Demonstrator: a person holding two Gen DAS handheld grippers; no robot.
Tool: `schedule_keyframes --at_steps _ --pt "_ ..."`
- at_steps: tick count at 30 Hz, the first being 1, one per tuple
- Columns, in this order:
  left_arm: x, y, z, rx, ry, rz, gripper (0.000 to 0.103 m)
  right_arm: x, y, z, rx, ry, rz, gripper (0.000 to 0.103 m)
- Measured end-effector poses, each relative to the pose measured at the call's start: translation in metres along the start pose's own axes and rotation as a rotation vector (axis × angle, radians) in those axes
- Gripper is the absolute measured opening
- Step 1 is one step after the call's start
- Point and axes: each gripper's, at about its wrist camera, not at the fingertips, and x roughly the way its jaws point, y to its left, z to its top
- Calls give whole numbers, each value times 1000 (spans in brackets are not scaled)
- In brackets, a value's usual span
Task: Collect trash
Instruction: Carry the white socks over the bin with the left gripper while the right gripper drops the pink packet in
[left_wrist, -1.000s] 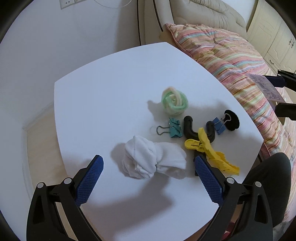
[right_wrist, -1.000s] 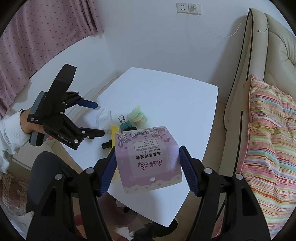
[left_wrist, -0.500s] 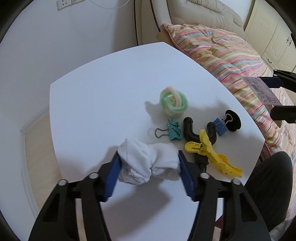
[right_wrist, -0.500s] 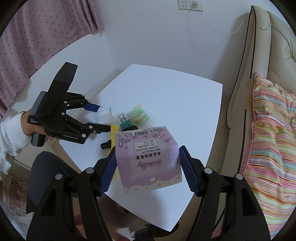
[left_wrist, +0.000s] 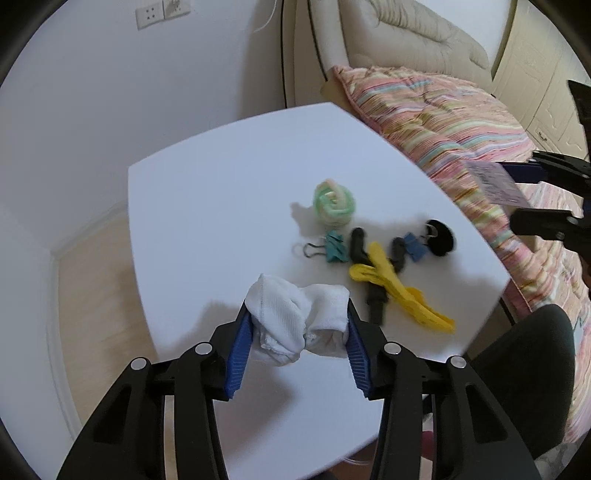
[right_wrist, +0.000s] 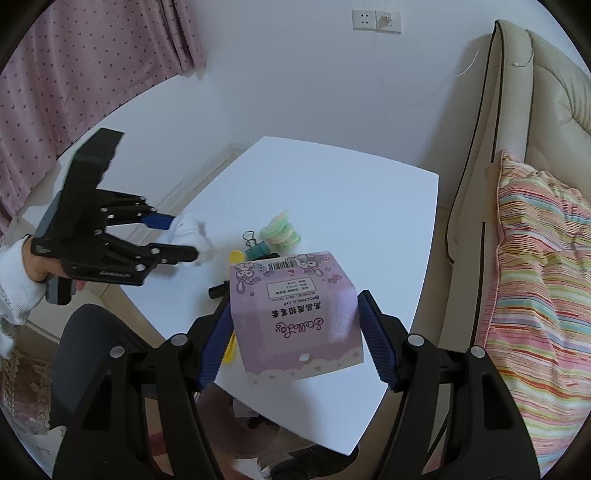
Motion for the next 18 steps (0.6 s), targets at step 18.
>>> schedule_keyframes --at_steps 18 --pt "-87 -66 -66 2 -163 1 46 -58 59 -64 -31 -84 -40 66"
